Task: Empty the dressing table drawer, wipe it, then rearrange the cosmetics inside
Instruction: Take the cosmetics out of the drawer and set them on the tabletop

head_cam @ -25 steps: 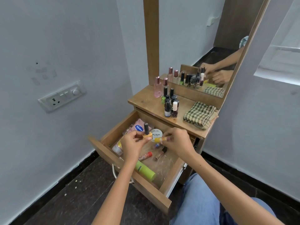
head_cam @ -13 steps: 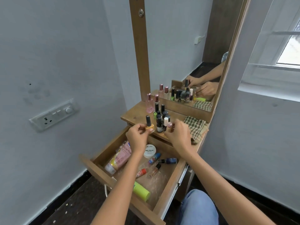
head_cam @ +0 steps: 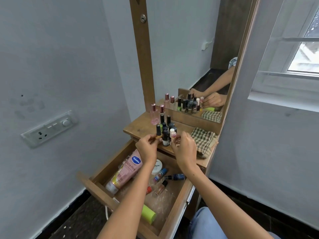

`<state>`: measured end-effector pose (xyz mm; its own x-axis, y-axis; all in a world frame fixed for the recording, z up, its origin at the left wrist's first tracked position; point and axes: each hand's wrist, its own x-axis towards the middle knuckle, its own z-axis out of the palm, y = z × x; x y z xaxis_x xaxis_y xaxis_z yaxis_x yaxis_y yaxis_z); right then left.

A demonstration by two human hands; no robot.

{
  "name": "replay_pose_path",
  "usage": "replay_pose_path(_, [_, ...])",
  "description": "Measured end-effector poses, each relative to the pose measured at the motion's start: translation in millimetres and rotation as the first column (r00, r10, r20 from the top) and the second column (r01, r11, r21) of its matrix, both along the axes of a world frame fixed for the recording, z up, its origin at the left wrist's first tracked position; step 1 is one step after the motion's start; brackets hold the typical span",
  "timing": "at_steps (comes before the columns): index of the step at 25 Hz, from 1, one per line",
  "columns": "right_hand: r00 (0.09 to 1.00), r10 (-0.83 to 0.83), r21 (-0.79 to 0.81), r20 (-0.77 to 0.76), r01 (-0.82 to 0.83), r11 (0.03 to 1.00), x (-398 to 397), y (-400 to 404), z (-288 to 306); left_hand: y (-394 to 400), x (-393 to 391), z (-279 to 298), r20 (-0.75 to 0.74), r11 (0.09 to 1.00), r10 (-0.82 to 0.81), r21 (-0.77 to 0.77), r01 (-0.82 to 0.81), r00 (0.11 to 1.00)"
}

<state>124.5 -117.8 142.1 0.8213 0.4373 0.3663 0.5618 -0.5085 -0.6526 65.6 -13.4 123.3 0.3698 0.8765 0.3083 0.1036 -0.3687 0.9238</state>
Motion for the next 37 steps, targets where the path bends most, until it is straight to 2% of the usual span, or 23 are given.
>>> replay_pose_path(10, [0.999,-0.007,0.020,-0.044,0.008,1.000,1,1,-9,-2,-4,-11,-0.039,0.987,0.001,0.162,0.006,0.999])
replay_pose_path(16, [0.998,0.001,0.010,-0.057,-0.001,1.000,1,-1,-8,-7,-7,-9,-0.024,0.990,-0.017,0.137,0.020,1.000])
replay_pose_path(19, [0.999,-0.003,0.047,-0.044,0.006,0.999,-9,-17,-6,-15,-23,-8,-0.056,0.974,0.027,0.226,-0.013,0.998])
replay_pose_path(21, [0.998,0.051,0.045,0.026,-0.052,0.998,-22,-37,-11,-21,-42,-16,-0.078,0.959,0.030,0.283,-0.007,0.996])
replay_pose_path(23, [0.974,0.210,-0.071,0.082,-0.204,0.976,-35,-55,-23,-27,-61,-25,-0.168,0.956,-0.048,0.278,0.094,0.985])
replay_pose_path(25, [0.927,0.371,-0.305,0.047,-0.341,0.889,-38,-64,-34,-28,-75,-31,-0.371,0.940,-0.181,0.207,0.271,0.911])
replay_pose_path(28, [0.875,0.477,-0.539,-0.080,-0.441,0.718,-33,-62,-41,-25,-86,-37,-0.670,0.907,-0.256,0.082,0.413,0.696])
replay_pose_path(31, [0.867,0.489,-0.572,-0.095,-0.449,0.686,-32,-55,-44,-25,-86,-43,-0.783,0.925,-0.216,0.028,0.379,0.584])
replay_pose_path(35, [0.878,0.471,-0.567,-0.087,-0.433,0.701,-30,-53,-47,-38,-72,-45,-0.910,0.888,-0.077,0.124,0.442,0.408])
replay_pose_path(37, [0.882,0.461,-0.552,-0.097,-0.433,0.713,-29,-54,-49,-42,-64,-50,-0.925,0.868,-0.042,0.153,0.472,0.376])
